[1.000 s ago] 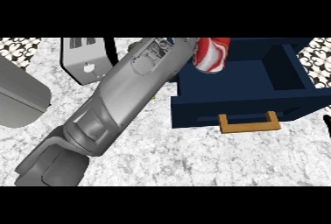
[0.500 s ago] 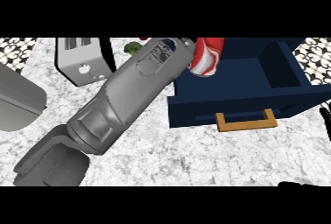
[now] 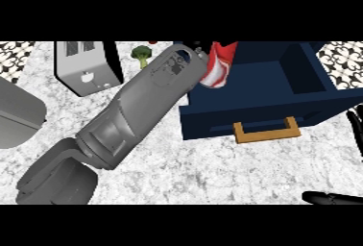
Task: Pick up the can, place it into the drawer and close the drawer
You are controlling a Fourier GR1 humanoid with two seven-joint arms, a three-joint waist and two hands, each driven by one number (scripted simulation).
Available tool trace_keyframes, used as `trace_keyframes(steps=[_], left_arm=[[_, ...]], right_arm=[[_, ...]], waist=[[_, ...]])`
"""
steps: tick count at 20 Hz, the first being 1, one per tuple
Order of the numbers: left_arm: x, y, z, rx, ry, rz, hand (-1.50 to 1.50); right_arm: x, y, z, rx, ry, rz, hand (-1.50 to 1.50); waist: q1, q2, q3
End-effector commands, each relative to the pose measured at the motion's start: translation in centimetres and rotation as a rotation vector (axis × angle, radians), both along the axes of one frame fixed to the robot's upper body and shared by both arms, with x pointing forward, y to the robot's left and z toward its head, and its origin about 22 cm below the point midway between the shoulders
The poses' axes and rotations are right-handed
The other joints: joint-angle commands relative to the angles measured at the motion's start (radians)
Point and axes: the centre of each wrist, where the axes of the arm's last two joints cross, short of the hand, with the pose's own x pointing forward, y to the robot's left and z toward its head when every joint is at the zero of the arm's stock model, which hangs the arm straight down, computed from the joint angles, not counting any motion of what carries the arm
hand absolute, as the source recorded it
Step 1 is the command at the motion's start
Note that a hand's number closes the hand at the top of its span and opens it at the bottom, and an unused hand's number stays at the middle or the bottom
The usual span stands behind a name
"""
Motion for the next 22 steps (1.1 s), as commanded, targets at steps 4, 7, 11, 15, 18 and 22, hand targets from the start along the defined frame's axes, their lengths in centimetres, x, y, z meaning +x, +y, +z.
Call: trace_keyframes(steps=[4, 7, 11, 15, 18, 22], left_arm=[[0.2, 0.6, -1.8, 0.045, -0.020, 0.050, -1.50], [0.0, 0.7, -2.5, 0.036, -0.021, 0.098, -1.50], [0.3, 0.9, -2.5, 0.034, -0.020, 0.119, -1.50], [0.2, 0.7, -2.2, 0.019, -0.030, 0.119, -1.50], [0.2, 1.5, -4.0, -0.012, -0.017, 0.135, -1.50], [-0.1, 0.8, -2.7, -0.068, 0.009, 0.132, -1.50]], right_arm=[[0.7, 0.9, 1.0, -0.006, -0.030, 0.034, -1.50], [0.5, -0.1, 1.2, -0.035, -0.010, 0.036, -1.50], [0.4, -0.5, 0.5, -0.016, -0.012, 0.027, -1.50], [0.4, 0.9, 1.2, -0.030, -0.023, 0.042, -1.50], [-0.3, 0.2, 1.3, -0.032, -0.036, 0.048, -1.50], [0.2, -0.5, 3.0, -0.180, -0.098, -0.005, -1.50]], waist=[[-0.024, 0.007, 0.000], [-0.037, 0.007, 0.001], [-0.032, 0.008, 0.001], [-0.033, 0.009, 0.000], [-0.032, 0.008, 0.000], [-0.022, 0.006, -0.001]])
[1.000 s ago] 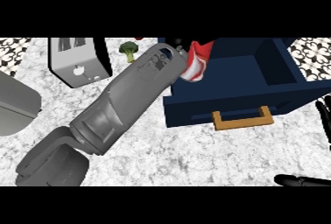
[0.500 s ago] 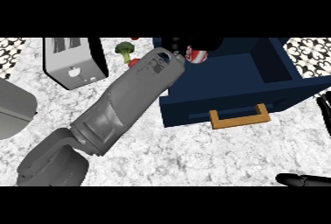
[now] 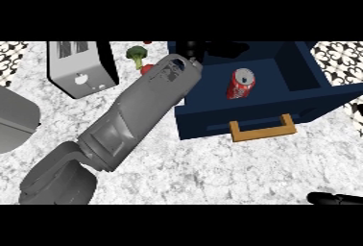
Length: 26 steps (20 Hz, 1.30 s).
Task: Pick up the can, place it into the drawer and close the drawer
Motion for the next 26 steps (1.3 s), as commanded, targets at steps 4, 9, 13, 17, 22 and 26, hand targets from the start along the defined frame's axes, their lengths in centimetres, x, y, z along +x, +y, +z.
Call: trace_keyframes(steps=[4, 9, 13, 17, 22, 26], left_arm=[[0.0, -0.3, 0.8, -0.075, 0.035, -0.009, -1.50], [-0.8, -0.8, 0.5, -0.128, 0.005, -0.023, -1.50], [-0.5, -1.1, 1.7, -0.132, -0.021, 0.003, -1.50], [-0.8, -1.2, 1.4, -0.151, -0.048, -0.007, -1.50], [-1.4, -2.2, 2.4, -0.163, -0.017, 0.005, -1.50], [-0.8, -0.7, 0.8, -0.149, 0.008, -0.018, -1.50]], right_arm=[[-0.2, 0.1, 1.6, -0.236, -0.085, -0.034, -1.50], [-0.2, 1.4, 2.1, -0.352, -0.150, 0.000, -1.50], [-0.4, 2.8, 2.1, -0.448, -0.161, -0.017, -1.50], [2.2, 3.7, 2.5, -0.630, -0.142, -0.046, -1.50], [2.6, 4.9, -0.2, -0.826, -0.117, -0.066, -1.50], [3.0, 6.1, -2.6, -0.942, -0.073, -0.082, -1.50]], waist=[[0.026, -0.003, -0.001], [0.031, -0.006, -0.001], [0.042, -0.009, -0.001], [0.072, -0.007, -0.002], [0.095, -0.023, -0.001], [0.127, -0.029, -0.002]])
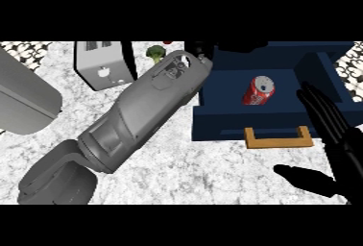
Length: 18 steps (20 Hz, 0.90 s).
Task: Pick up the can, place it into the drawer and close the drawer
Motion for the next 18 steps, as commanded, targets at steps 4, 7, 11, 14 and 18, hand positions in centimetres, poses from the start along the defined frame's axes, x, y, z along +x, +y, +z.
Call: trace_keyframes(steps=[4, 7, 11, 14, 18], left_arm=[[-0.5, -0.1, 0.8, -0.006, 0.010, -0.024, -1.50], [0.0, 1.9, 3.6, 0.008, -0.004, -0.014, -1.50], [0.1, 2.7, 3.4, -0.015, 0.004, 0.021, -1.50], [-0.4, 4.8, 3.0, 0.003, 0.004, -0.005, -1.50], [-0.2, 7.2, 5.2, -0.012, 0.000, 0.010, -1.50]], right_arm=[[3.8, 1.7, -3.5, -0.214, 0.051, -0.091, -1.50], [5.1, 0.5, -5.7, -0.171, 0.041, -0.123, -1.50], [7.2, 3.1, -8.8, -0.127, 0.004, -0.136, -1.50], [9.2, 2.3, -9.5, -0.175, 0.040, -0.175, -1.50], [10.0, 1.8, -11.4, -0.200, 0.032, -0.194, -1.50]], waist=[[0.046, -0.011, -0.001], [0.054, -0.016, 0.000], [0.051, -0.011, 0.001], [0.069, -0.016, 0.000], [0.072, -0.013, 0.000]])
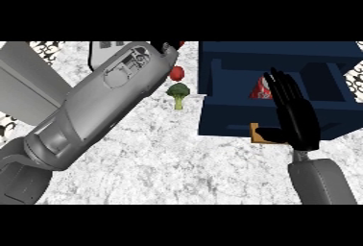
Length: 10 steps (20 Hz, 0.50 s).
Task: Pick up the can, place it into the drawer and close the drawer
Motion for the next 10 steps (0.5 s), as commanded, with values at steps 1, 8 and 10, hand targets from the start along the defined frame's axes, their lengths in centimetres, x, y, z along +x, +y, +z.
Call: trace_keyframes(steps=[1, 8, 10], left_arm=[[-0.2, 1.0, 1.7, -0.002, -0.011, 0.027, -1.50], [-0.2, 6.8, 1.2, 0.012, 0.031, 0.011, -1.50], [-1.0, 4.7, 1.7, 0.007, 0.010, -0.007, -1.50]], right_arm=[[2.3, -0.4, -2.3, -0.003, 0.083, -0.045, -1.50], [4.1, 0.0, -3.9, -0.080, 0.044, -0.069, -1.50], [4.2, -1.1, -5.0, -0.065, 0.025, -0.094, -1.50]], waist=[[0.009, 0.017, 0.018], [0.025, 0.021, 0.017], [0.026, 0.023, 0.019]])
